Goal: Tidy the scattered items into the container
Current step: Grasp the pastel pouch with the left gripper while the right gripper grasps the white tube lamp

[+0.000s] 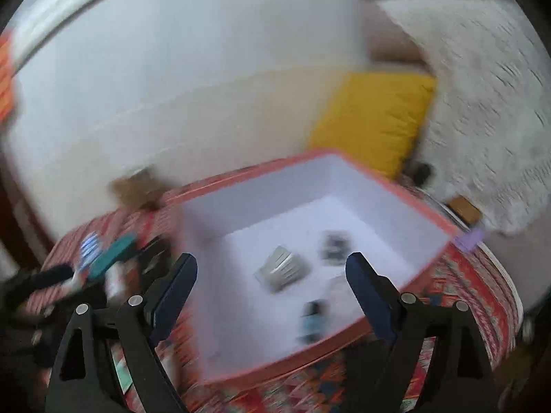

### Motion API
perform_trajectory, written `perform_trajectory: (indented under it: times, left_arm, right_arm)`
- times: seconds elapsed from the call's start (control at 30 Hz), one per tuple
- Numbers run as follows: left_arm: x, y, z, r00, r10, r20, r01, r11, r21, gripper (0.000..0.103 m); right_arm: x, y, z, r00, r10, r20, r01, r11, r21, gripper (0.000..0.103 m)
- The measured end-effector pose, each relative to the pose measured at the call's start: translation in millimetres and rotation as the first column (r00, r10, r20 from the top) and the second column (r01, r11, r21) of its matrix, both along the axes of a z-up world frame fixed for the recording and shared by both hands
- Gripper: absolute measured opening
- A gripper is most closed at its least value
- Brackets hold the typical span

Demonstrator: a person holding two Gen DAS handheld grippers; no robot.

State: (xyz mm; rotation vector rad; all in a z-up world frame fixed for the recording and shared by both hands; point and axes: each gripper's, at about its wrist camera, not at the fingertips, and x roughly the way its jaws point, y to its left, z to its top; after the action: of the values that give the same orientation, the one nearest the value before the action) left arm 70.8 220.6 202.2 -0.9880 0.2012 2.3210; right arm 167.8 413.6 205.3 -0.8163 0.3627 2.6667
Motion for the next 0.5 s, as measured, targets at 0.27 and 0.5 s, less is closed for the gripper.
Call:
perform_trajectory:
  times: [0.27, 0.5]
  left_arm:
    - [27.4, -121.0, -91.6, 0.987, 0.107, 0.117, -0.099, 0.992, -0.072, 0.091]
    - [28.5, -107.7, -148.6, 0.982, -0.007, 0.187, 0.021, 0.997, -0.075, 0.091]
  right_arm:
    - [-15.4, -122.8, -53.2, 0.961, 0.248, 0.126, -0.238, 0.968, -0.084, 0.085]
    - [-32.7, -136.4, -125.2, 0.930, 0.199, 0.309, -0.178, 0.979, -0.096, 0.075]
